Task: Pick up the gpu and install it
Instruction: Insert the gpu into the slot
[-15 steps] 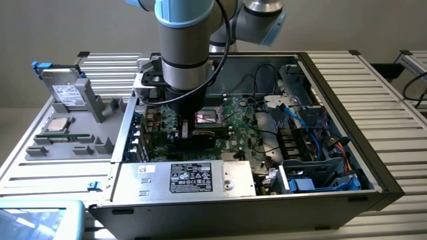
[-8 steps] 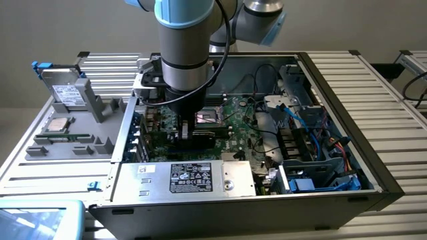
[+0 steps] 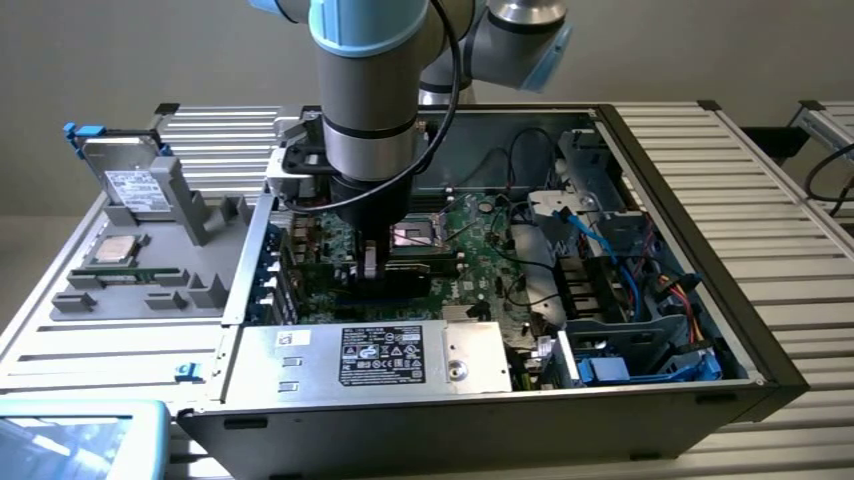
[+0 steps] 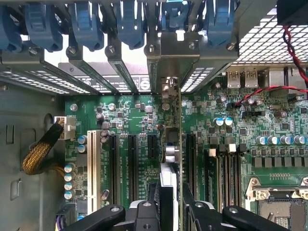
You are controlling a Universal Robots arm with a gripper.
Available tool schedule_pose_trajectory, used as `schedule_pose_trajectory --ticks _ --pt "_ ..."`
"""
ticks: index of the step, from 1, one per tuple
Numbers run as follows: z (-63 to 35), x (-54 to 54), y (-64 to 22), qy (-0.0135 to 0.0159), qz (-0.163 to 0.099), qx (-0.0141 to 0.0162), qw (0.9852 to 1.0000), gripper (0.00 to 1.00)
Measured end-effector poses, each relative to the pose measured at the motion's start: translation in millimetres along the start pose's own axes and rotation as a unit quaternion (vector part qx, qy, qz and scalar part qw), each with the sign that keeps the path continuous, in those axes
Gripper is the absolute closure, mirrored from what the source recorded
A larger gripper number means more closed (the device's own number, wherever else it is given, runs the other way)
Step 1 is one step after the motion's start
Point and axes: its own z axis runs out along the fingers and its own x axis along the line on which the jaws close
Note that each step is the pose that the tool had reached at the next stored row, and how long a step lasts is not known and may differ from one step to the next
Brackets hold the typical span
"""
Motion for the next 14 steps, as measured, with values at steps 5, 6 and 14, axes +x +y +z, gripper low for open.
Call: schedule_pose_trajectory --ticks 5,6,14 --pt "0.0 0.0 0.0 0.0001 -0.003 0.0007 1.0000 0.72" --pt "0.0 0.0 0.0 0.0001 -0.003 0.0008 1.0000 0.72" --pt "0.1 0.0 0.1 0.0002 -0.004 0.0012 1.0000 0.72"
